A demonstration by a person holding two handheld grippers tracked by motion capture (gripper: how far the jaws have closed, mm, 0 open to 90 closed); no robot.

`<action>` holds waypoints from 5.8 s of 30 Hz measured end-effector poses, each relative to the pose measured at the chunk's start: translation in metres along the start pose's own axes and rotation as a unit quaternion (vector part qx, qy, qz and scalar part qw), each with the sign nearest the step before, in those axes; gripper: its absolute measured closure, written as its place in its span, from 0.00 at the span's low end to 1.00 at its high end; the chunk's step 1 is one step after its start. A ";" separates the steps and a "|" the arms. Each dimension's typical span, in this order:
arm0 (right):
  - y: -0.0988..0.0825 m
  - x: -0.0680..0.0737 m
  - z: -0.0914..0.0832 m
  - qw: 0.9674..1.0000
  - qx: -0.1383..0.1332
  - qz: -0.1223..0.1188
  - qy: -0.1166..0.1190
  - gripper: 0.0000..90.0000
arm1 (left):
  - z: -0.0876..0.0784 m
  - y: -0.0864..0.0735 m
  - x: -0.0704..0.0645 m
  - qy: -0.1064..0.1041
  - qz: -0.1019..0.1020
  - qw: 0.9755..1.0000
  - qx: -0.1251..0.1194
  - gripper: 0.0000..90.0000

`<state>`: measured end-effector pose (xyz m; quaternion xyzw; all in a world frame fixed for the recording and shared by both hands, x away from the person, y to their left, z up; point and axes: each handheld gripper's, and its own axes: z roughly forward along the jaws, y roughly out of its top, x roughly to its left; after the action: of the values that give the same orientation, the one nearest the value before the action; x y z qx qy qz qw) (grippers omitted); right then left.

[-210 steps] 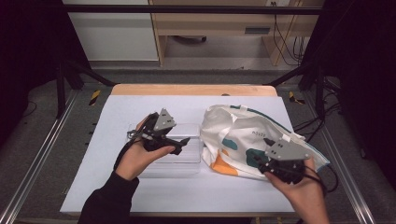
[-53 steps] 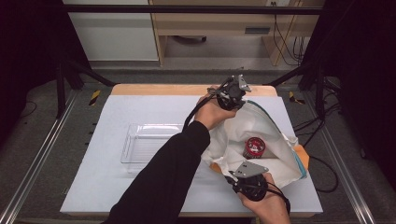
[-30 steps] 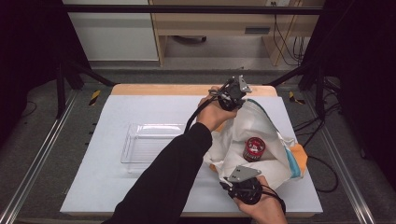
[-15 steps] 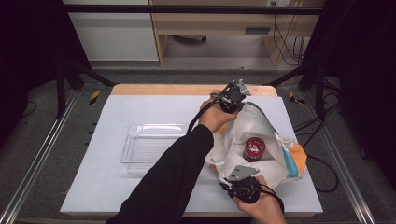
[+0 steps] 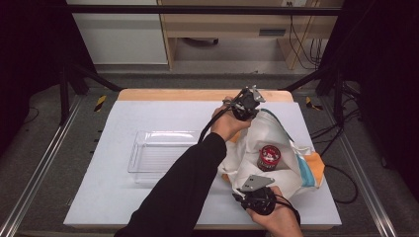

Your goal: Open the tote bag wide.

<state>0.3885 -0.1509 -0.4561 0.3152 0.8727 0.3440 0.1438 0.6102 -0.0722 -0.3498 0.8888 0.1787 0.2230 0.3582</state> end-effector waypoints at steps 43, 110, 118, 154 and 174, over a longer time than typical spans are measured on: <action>0.004 0.001 -0.025 0.997 -0.058 0.018 -0.038 0.25 | -0.074 -0.003 -0.026 0.019 0.013 0.998 -0.058 0.52; 0.000 -0.210 -0.082 0.954 0.066 0.050 -0.289 0.92 | -0.087 -0.135 -0.121 -0.052 -0.022 0.998 -0.021 0.91; -0.015 -0.213 -0.059 0.958 0.080 0.065 -0.268 0.91 | -0.083 -0.141 -0.124 -0.054 -0.014 0.998 -0.016 0.91; 0.007 -0.231 -0.066 0.977 -0.005 0.096 -0.191 0.63 | -0.084 -0.149 -0.126 -0.053 -0.008 0.998 -0.018 0.91; -0.002 -0.226 -0.051 0.979 0.053 0.082 -0.177 0.95 | -0.085 -0.152 -0.123 -0.056 -0.014 0.998 -0.022 0.91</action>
<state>0.5355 -0.3248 -0.4136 0.4485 0.8218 0.2464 0.2504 0.4390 0.0199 -0.4363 0.8892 0.1661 0.1720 0.3901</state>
